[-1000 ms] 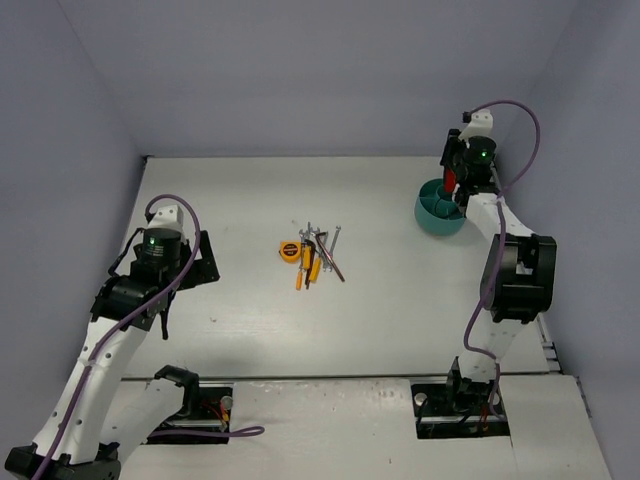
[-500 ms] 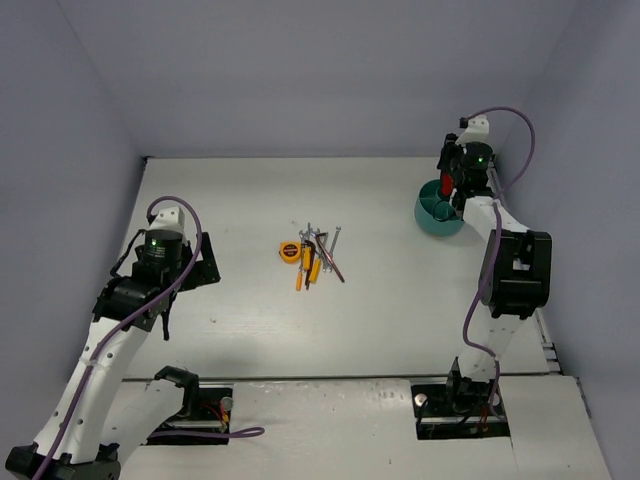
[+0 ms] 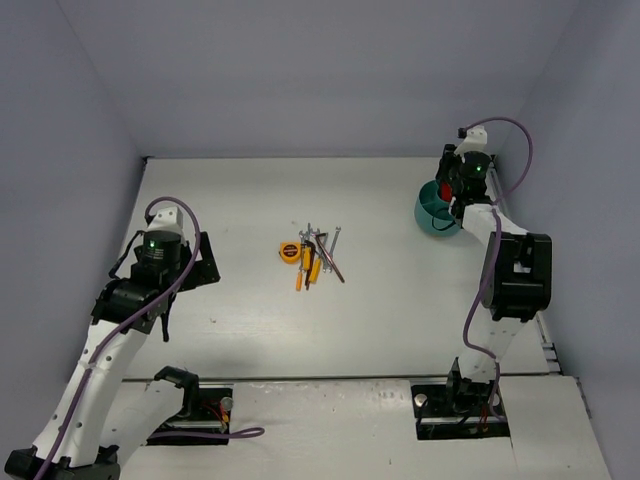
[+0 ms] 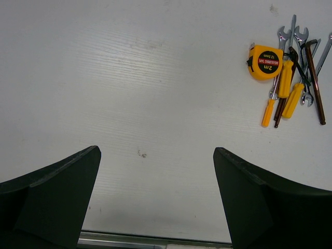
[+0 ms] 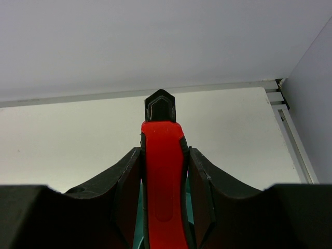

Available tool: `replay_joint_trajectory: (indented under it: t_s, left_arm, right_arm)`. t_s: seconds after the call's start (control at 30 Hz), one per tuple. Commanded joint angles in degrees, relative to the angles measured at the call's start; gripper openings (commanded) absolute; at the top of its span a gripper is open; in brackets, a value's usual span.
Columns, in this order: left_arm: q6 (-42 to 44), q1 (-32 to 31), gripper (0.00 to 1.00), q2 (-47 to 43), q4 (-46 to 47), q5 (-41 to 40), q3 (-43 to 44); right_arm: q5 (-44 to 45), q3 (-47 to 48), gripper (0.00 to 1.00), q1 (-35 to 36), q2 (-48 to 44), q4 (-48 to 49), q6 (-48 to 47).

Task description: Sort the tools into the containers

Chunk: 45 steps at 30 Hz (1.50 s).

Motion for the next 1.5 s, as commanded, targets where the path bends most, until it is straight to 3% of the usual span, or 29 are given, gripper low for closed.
replay_joint_trajectory:
  t_s: [0.0, 0.1, 0.63, 1.47]
  left_arm:
    - [-1.20, -0.18, 0.88, -0.75, 2.65, 0.07, 0.39]
    - [-1.60, -0.10, 0.88, -0.84, 2.73, 0.31, 0.39]
    - [-2.05, -0.18, 0.88, -4.77, 2.56, 0.49, -0.56]
    - [-2.01, -0.18, 0.88, -7.33, 2.56, 0.84, -1.12]
  right_arm:
    - [-0.05, -0.34, 0.21, -0.15, -5.66, 5.93, 0.23]
    - [0.03, -1.45, 0.26, -0.31, -6.77, 5.93, 0.62]
    - [-0.32, -6.28, 0.30, -0.40, -12.10, 5.32, 3.22]
    - [-0.66, -12.58, 0.44, -0.33, -17.95, 2.40, 4.95]
